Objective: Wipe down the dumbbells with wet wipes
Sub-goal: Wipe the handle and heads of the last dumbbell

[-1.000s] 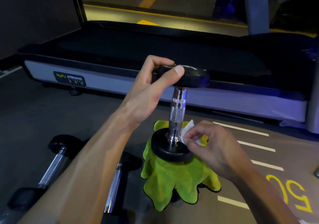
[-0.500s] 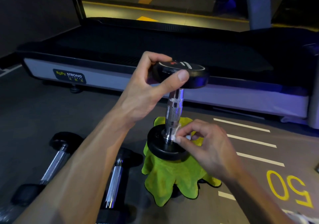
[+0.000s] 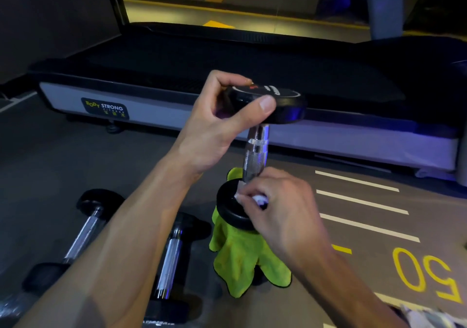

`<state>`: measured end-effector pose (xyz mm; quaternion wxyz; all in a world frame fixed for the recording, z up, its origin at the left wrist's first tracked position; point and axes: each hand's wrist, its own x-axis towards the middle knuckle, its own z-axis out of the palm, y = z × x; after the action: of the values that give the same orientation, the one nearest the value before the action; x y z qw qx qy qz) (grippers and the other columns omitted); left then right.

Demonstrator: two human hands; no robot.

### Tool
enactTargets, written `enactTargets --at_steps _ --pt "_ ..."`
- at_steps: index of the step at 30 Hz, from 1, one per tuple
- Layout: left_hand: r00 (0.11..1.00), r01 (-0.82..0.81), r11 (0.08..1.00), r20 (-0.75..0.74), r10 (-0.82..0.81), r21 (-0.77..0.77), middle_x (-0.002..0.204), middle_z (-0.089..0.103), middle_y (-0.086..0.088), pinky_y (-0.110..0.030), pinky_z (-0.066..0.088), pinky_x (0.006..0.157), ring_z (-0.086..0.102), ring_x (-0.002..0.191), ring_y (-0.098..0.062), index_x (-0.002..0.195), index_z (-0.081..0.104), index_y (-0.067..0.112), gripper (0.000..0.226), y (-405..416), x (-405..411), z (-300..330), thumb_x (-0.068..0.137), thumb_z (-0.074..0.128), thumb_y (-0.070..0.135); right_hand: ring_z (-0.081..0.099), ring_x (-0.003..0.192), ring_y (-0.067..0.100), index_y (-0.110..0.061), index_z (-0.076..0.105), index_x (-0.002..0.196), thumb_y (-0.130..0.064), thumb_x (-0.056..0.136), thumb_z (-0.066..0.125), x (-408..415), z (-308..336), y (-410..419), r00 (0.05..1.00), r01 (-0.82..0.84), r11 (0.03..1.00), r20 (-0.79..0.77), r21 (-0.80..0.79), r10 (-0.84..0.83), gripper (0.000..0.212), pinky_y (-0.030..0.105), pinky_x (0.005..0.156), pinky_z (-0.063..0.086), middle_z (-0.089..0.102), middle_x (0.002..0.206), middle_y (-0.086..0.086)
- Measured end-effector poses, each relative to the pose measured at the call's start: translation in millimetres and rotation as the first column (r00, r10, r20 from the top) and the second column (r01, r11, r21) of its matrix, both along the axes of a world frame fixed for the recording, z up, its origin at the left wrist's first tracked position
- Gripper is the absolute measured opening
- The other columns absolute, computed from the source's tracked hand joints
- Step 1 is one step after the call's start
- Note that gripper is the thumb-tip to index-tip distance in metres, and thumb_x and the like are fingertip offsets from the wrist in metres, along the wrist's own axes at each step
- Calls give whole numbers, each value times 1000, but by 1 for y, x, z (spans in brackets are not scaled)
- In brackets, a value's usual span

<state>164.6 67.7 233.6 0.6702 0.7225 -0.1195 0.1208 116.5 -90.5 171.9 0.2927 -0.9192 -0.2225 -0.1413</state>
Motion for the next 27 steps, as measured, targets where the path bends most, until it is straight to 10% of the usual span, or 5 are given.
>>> enactTargets --at_steps 5,13,27 --pt "1000 18 1000 -3 -18 -13 125 70 0 -40 56 97 67 110 -11 109 59 32 47 -4 -4 3 70 77 53 60 76 23 -21 65 70 -21 83 68 -3 0 10 996 -5 982 91 -189 23 13 37 59 51 56 76 -5" --pt "999 40 999 -31 -40 -10 132 67 -1 -61 53 103 66 123 -30 106 61 40 42 0 -6 5 70 74 56 63 78 -7 -27 79 76 -12 83 82 8 1 -32 975 54 958 -220 281 10 16 4 68 41 74 83 -17" --pt "993 48 987 -98 -63 -154 102 68 17 -32 54 77 68 95 -5 102 60 37 43 21 5 -4 64 60 56 63 79 8 -25 71 82 -19 88 78 13 -16 -13 964 82 880 -262 468 50 11 28 75 48 74 84 -15"
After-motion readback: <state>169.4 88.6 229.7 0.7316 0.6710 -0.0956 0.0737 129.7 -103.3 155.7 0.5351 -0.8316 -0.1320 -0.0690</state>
